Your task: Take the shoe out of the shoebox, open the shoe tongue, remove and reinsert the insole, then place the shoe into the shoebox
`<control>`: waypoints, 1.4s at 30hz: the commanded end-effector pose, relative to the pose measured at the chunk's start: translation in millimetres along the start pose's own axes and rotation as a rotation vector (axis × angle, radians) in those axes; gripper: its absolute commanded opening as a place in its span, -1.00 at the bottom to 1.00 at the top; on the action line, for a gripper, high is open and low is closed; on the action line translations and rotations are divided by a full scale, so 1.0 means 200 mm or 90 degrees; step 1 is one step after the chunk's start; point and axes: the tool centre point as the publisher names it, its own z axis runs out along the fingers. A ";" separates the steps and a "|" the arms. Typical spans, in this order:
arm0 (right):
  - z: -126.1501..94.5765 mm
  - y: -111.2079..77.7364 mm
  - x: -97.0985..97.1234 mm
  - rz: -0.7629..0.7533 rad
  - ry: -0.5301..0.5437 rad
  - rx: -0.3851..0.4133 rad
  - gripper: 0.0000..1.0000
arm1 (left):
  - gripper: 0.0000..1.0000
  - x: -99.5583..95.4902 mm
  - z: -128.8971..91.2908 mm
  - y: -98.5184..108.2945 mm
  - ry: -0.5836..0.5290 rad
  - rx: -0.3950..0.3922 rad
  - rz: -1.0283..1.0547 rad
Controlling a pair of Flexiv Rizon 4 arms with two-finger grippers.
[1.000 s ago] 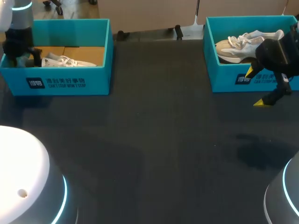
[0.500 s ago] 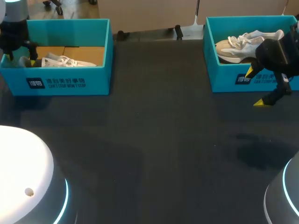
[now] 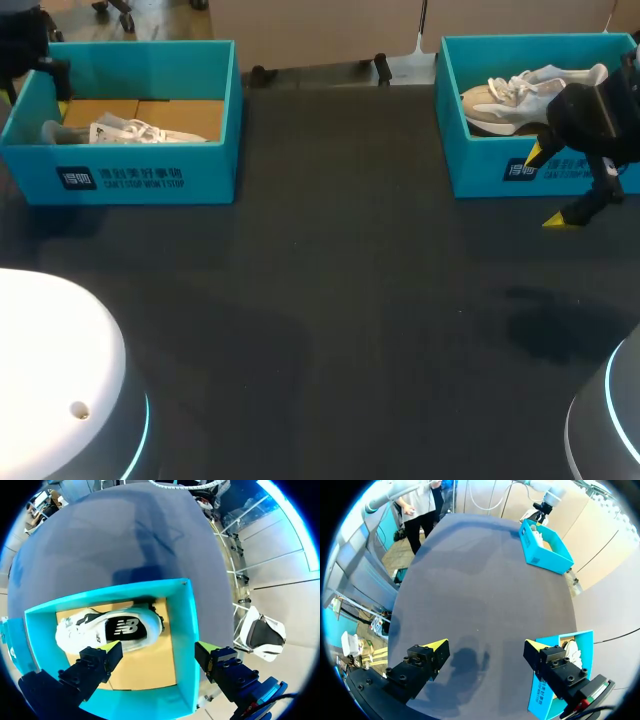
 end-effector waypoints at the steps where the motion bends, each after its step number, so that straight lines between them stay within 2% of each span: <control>1: 0.01 0.00 -0.01 0.001 0.002 0.002 1.00 | 0.94 0.00 -0.08 0.01 -0.006 0.009 -0.019; 3: 0.01 0.00 -0.01 0.001 0.002 0.002 1.00 | 1.00 0.00 -0.12 0.01 -0.006 0.001 -0.029; 7: 0.01 0.00 -0.01 0.001 0.002 0.002 1.00 | 1.00 -0.01 -0.20 0.00 -0.010 -0.002 -0.051; 18: 0.01 0.00 -0.01 0.001 0.002 0.002 1.00 | 1.00 -0.02 -0.47 -0.05 -0.078 -0.036 -0.074; 21: 0.01 0.00 -0.01 0.001 0.002 0.002 1.00 | 1.00 -0.02 -0.52 -0.07 -0.089 -0.026 -0.088; 25: 0.01 0.00 -0.01 0.001 0.002 0.002 1.00 | 1.00 -0.03 -0.57 -0.07 -0.105 0.001 -0.098; 35: 0.01 0.00 -0.01 0.001 0.002 0.002 1.00 | 1.00 -0.03 -0.57 -0.07 -0.105 0.001 -0.098; 36: 0.00 0.00 -0.06 0.032 -0.007 0.009 1.00 | 1.00 -0.03 -0.57 -0.07 -0.105 0.001 -0.098; 37: 0.00 0.01 -0.12 0.080 -0.016 0.040 1.00 | 1.00 -0.03 -0.57 -0.07 -0.105 0.001 -0.098; 39: -0.01 -0.03 -0.23 0.203 -0.025 0.029 1.00 | 1.00 -0.03 -0.57 -0.07 -0.105 0.001 -0.098; 40: 0.00 -0.06 -0.27 0.261 -0.043 0.059 1.00 | 1.00 -0.03 -0.57 -0.07 -0.105 0.001 -0.098; 41: 0.00 -0.09 -0.31 0.324 -0.047 0.042 1.00 | 1.00 -0.03 -0.57 -0.07 -0.105 0.001 -0.098; 42: 0.02 -0.11 -0.33 0.343 -0.051 0.024 1.00 | 1.00 -0.03 -0.57 -0.07 -0.105 0.001 -0.098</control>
